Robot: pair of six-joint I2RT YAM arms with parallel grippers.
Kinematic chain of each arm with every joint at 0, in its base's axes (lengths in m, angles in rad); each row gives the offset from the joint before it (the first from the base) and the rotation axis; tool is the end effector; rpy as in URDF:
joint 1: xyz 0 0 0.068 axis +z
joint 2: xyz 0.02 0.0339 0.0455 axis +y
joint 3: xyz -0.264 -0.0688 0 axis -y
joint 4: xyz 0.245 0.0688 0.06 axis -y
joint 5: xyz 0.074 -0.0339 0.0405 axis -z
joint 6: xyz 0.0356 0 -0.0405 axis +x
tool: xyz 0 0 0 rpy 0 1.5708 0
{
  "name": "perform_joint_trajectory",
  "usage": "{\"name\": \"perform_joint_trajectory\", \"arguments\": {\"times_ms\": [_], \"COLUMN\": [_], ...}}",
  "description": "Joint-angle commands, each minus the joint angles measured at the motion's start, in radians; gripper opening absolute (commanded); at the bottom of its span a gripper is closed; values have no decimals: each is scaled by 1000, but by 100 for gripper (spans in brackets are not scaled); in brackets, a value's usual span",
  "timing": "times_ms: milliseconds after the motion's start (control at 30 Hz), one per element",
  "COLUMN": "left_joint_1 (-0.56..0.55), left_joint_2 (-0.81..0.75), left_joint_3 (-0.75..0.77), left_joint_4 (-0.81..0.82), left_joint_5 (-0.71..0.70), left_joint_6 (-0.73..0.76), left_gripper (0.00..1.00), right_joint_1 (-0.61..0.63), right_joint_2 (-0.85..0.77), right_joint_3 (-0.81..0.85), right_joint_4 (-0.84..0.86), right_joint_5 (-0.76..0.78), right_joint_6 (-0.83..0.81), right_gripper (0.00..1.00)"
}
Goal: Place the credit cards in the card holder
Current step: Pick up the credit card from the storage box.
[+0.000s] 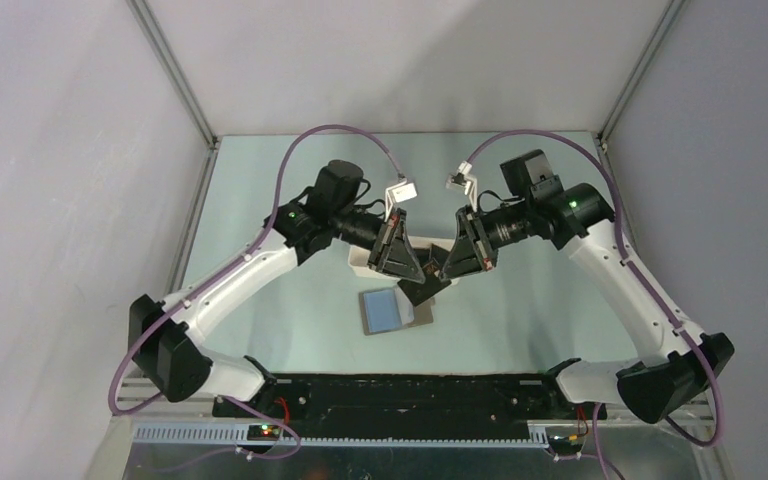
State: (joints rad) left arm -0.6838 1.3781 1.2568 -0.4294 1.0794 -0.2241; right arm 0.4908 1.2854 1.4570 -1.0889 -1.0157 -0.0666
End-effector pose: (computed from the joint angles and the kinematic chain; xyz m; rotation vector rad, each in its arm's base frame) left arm 0.2106 -0.2121 0.3550 1.1725 1.8987 -1.6582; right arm 0.1914 0.1366 0.3941 -1.0690 2.1302 1.4413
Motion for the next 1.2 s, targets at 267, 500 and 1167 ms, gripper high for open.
{"name": "perform_joint_trajectory", "arguments": {"times_ms": [267, 500, 1167], "left_joint_1": [-11, -3, 1], "left_joint_2": [-36, -250, -371], "left_joint_3": [16, -156, -450], "left_joint_4": [29, 333, 897], "left_joint_5": [-184, -585, -534], "left_joint_6": [-84, -425, -808], "left_gripper": [0, 0, 0], "right_joint_1": [-73, -127, -15], "right_joint_2": [-105, -333, -141], "right_joint_3": [-84, -387, -555], "right_joint_4": [299, 782, 1622], "right_joint_5": [159, 196, -4], "right_joint_6": [266, 619, 1114], "right_gripper": [66, 93, 32]}}
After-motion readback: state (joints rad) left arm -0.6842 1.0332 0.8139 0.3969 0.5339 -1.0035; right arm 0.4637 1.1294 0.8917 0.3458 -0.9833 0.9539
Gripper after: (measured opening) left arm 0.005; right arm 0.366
